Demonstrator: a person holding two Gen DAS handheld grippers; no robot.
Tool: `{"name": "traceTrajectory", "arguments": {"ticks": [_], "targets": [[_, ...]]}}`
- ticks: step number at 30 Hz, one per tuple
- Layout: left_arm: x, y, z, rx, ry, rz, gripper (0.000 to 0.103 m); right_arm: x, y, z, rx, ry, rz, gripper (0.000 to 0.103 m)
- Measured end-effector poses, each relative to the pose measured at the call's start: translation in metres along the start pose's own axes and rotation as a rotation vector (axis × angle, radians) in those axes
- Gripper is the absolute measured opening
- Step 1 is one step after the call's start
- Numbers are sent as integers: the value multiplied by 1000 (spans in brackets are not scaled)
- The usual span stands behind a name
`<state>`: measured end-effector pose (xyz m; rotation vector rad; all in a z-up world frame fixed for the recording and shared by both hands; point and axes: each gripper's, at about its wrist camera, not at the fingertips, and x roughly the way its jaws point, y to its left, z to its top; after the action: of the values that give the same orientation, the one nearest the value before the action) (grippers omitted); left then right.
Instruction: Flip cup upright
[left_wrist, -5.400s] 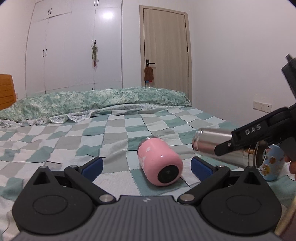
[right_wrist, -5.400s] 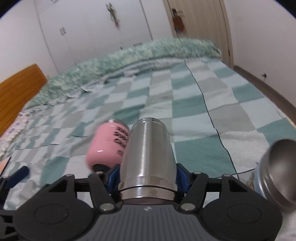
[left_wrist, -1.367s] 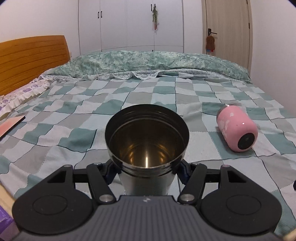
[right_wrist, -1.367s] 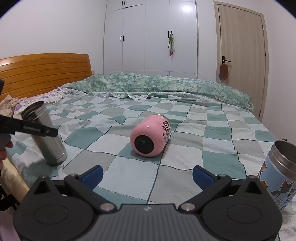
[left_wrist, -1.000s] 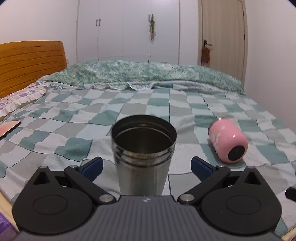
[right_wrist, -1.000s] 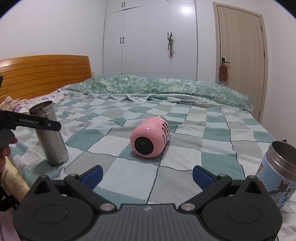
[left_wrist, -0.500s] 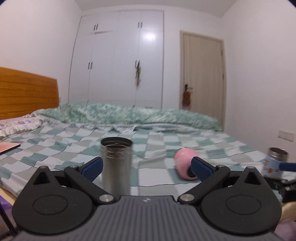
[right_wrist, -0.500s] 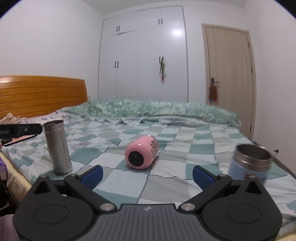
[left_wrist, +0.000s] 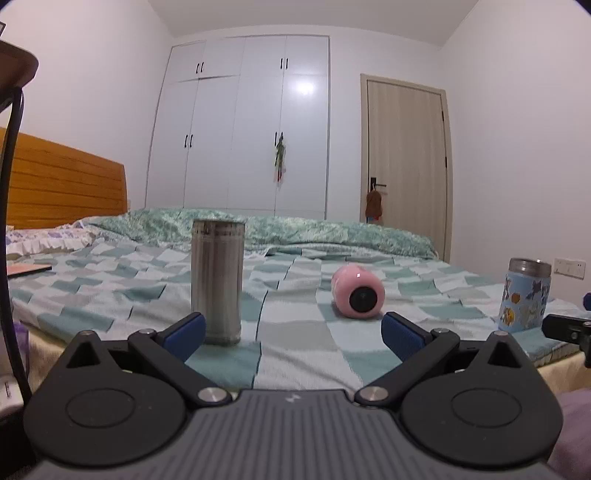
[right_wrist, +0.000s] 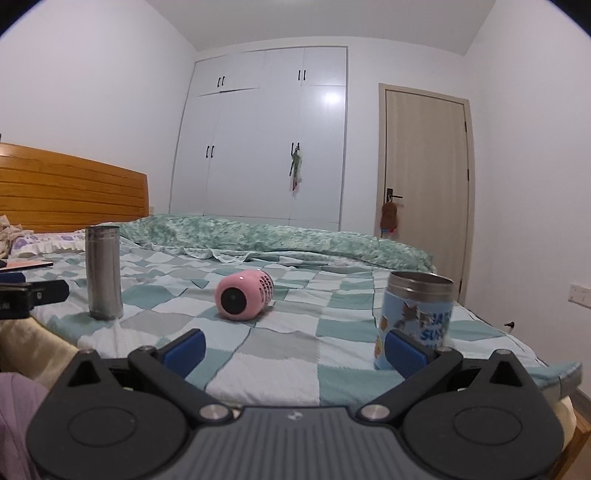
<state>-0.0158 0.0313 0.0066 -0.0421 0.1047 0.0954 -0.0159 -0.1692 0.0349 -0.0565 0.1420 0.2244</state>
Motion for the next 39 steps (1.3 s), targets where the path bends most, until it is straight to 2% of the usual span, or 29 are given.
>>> {"name": "traceTrajectory", "arguments": {"ticks": [10,39], "targets": [[-2,-7,-7,35,-6,9,103,-7,-7,-9,41,-20,-27,103],[-4,-7,-8,29,-10,9,103,-8,-8,-11,41,-28,-34,103]]}}
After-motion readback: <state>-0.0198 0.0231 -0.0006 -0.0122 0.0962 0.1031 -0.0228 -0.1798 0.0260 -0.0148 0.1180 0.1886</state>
